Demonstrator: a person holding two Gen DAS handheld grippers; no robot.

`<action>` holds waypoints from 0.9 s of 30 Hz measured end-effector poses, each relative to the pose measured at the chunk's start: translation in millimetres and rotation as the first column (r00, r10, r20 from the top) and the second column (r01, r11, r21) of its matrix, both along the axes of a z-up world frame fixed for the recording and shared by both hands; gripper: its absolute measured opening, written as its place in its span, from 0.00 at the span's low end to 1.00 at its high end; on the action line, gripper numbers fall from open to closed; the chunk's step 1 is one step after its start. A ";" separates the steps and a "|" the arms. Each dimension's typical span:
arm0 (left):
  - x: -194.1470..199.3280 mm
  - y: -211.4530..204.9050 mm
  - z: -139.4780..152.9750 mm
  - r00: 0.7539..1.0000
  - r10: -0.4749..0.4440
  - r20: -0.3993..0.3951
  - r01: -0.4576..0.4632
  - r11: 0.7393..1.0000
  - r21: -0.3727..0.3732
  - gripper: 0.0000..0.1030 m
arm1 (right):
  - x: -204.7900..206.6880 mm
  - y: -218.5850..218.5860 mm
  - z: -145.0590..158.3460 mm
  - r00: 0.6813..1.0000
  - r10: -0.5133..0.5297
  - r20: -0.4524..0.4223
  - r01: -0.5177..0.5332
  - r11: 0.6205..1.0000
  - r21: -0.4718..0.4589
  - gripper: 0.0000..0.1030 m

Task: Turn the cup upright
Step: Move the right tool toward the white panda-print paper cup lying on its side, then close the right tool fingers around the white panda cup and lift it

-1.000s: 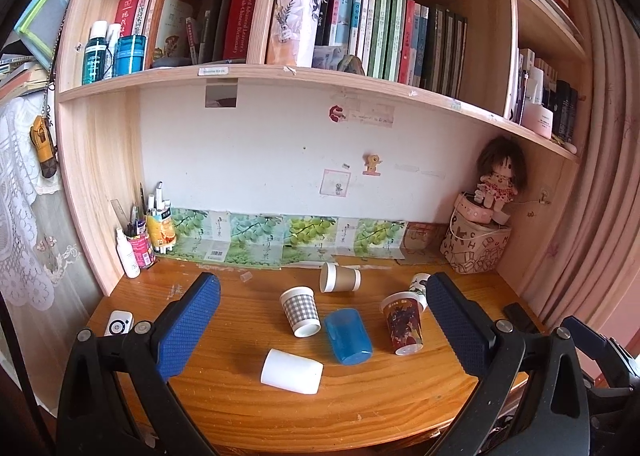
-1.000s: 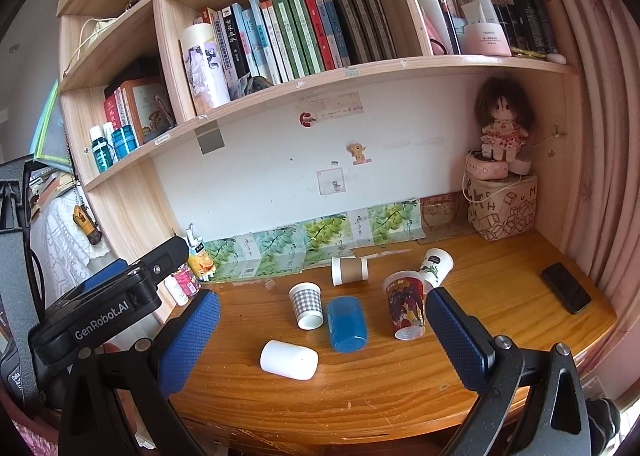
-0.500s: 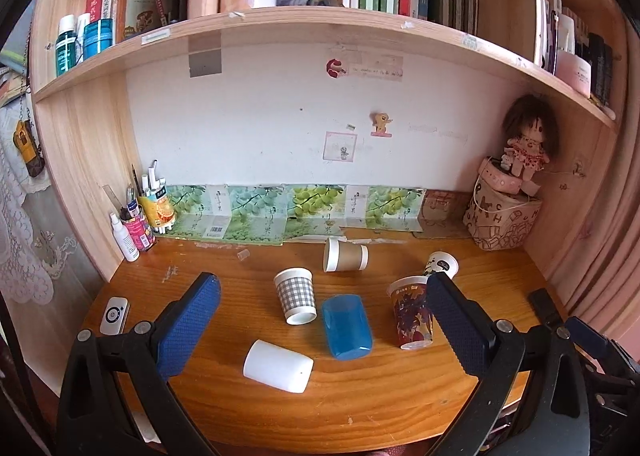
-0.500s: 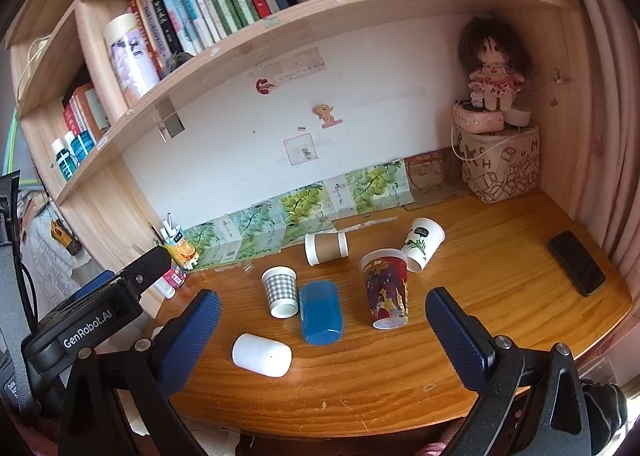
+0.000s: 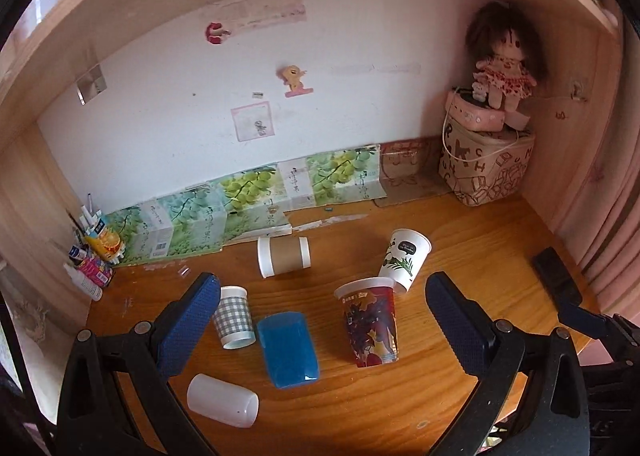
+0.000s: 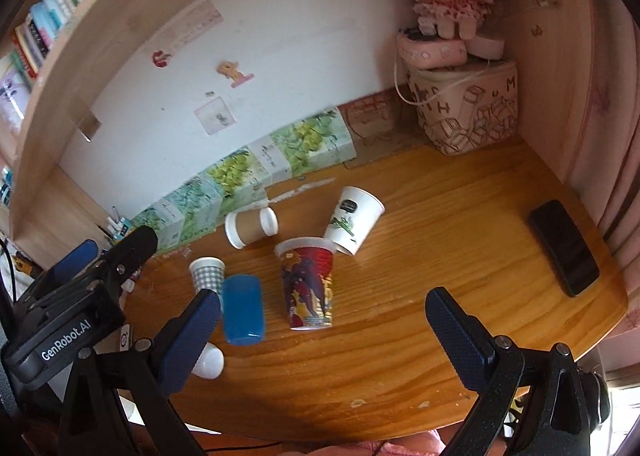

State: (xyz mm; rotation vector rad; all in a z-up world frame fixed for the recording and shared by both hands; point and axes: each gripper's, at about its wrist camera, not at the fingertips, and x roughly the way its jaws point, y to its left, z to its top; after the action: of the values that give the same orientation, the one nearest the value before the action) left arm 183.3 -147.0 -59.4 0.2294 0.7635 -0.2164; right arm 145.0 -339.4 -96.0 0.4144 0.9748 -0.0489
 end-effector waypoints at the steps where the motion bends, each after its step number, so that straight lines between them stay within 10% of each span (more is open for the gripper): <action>1: 5.7 -8.3 -3.9 1.000 -0.013 -0.015 0.013 1.000 0.016 0.99 | 4.3 -6.3 -5.9 1.000 0.000 -0.028 0.001 1.000 0.011 1.00; 27: 133.9 -153.3 -119.5 0.921 -0.092 -0.379 0.203 0.942 0.266 0.99 | 91.9 -119.7 -118.0 0.911 0.020 -0.412 0.123 0.941 0.316 1.00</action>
State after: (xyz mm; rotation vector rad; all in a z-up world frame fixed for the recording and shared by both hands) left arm 317.2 -300.2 -178.9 0.5506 1.1504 -0.2917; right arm 236.9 -459.1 -213.9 0.7680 1.3971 -0.0175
